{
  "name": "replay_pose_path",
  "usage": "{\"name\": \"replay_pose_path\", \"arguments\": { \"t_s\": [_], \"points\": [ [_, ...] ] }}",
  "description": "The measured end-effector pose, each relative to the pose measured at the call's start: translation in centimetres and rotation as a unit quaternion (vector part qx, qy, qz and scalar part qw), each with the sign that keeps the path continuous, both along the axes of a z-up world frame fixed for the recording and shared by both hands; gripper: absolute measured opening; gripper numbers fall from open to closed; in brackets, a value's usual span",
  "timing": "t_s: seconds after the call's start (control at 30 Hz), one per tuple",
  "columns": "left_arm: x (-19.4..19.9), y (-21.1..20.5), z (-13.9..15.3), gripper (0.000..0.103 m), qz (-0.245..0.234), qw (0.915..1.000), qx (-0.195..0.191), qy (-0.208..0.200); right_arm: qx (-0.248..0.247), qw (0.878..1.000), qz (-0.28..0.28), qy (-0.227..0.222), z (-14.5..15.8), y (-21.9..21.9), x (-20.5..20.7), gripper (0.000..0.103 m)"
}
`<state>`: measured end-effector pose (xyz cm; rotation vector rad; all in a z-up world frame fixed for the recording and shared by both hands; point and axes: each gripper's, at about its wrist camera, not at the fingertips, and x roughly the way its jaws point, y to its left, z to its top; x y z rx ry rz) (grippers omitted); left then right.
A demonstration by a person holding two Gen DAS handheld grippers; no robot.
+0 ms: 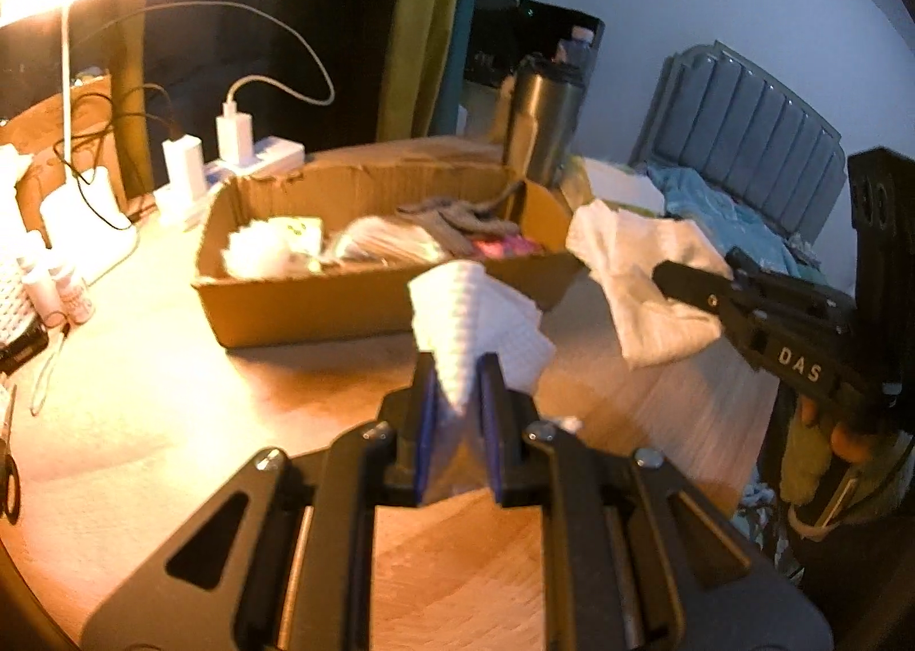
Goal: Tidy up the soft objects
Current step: 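Carry both paper towels with both grippers over the box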
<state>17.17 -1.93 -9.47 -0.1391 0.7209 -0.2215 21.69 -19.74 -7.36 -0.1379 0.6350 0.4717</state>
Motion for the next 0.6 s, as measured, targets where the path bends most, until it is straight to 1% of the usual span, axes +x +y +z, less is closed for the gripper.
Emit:
{"name": "replay_pose_path", "arguments": {
  "t_s": [0.13,0.4,0.6],
  "points": [
    [-0.2,0.9,1.0,0.015,0.008,0.9999,-0.003,-0.013,-0.001,1.0,0.004,-0.007,0.8,0.9,0.1,0.009],
    [0.8,3.1,3.2,0.015,0.027,0.9989,-0.011,-0.037,0.003,1.0,0.007,-0.024,2.6,2.2,0.8,0.009],
    [1.3,3.9,4.6,0.015,0.034,0.9981,-0.01,-0.051,0.005,0.999,0.016,-0.032,3.5,3.3,1.8,0.009]
  ]
}}
